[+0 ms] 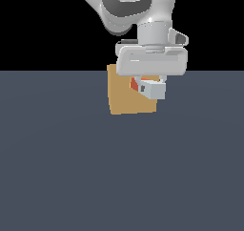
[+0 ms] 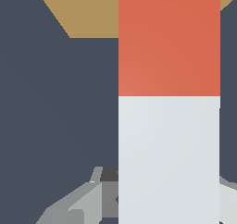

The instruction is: Insert the peg into the horizontal hole in a box.

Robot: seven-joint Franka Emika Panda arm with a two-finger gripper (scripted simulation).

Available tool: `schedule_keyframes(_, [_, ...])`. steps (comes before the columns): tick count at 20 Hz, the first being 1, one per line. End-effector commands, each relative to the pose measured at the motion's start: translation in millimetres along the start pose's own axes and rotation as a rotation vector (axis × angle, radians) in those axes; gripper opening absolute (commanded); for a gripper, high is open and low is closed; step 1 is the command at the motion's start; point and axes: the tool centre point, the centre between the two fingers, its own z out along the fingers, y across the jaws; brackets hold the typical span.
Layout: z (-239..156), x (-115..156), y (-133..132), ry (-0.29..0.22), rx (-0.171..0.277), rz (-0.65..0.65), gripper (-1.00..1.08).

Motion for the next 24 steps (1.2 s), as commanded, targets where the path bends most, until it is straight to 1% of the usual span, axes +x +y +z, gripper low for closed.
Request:
schedule_keyframes(1, [-3.0, 0.4, 2.0, 0.000, -0.005, 0.000, -1.00])
schedule_keyframes(6, [-0.8, 2.3, 0.7, 0.000, -0.001, -0.001, -1.00])
schedule_keyframes(10, [-1.3, 16.6, -0.1, 0.000, -0.002, -0.001, -1.00])
schedule_keyframes(13, [-1.7, 36.7, -0.4, 0.000, -0.002, -0.001, -1.00])
schedule_keyframes(19, [-2.5, 90.1, -0.5, 0.000, -0.004, 0.000, -1.00])
schedule_keyframes(22, [-2.8, 107.5, -0.3, 0.000, -0.004, 0.000, -1.00])
schedule_keyframes(24, [-3.1, 114.5, 0.1, 0.000, -0.005, 0.000, -1.00])
